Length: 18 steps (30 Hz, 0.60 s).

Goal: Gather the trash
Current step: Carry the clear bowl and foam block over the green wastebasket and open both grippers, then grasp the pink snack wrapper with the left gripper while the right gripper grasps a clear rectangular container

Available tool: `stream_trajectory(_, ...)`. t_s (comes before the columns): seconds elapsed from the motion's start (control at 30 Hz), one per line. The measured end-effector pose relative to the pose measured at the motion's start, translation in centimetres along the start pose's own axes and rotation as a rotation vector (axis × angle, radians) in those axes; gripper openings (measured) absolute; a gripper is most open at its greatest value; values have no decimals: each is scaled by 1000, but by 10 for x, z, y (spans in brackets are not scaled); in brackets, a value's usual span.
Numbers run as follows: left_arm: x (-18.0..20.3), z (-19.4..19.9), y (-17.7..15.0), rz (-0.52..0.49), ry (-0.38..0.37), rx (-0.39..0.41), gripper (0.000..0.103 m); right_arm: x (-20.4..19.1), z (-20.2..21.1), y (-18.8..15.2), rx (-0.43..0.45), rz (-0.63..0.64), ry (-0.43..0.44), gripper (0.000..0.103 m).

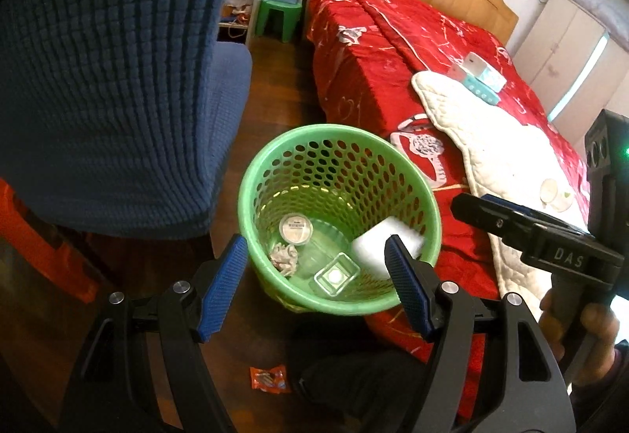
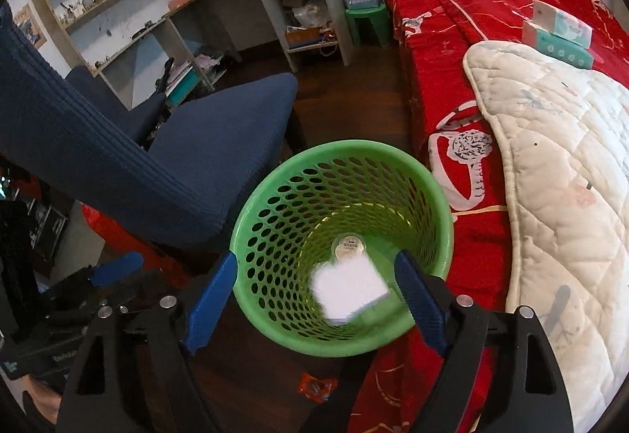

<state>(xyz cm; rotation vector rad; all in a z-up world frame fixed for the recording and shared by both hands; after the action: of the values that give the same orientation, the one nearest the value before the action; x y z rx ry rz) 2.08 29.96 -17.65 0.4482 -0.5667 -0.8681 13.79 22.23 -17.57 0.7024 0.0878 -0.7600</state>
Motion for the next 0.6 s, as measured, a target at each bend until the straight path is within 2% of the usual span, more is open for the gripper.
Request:
stream_trajectory(0.3,32,3,3,-42,-35,7,72,24,54,-14,70,2,-73,87)
stream_trajectory(0.6,80,2,4,-115,-80,5,75,84,125,-47,146,-84,-189,90)
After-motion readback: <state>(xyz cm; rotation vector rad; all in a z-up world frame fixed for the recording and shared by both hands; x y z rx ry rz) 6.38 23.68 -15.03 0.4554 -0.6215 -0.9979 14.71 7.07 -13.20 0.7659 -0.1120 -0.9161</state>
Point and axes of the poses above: each gripper's, at about its wrist camera, not at the fingertips, and z roughly against the way its jaws point, x to its right, y to its top, the point moved 7 cm from there along -z, roughly the way its jaws point, and after that the axes turned 1 degree about -z, right-handed, at the moved point
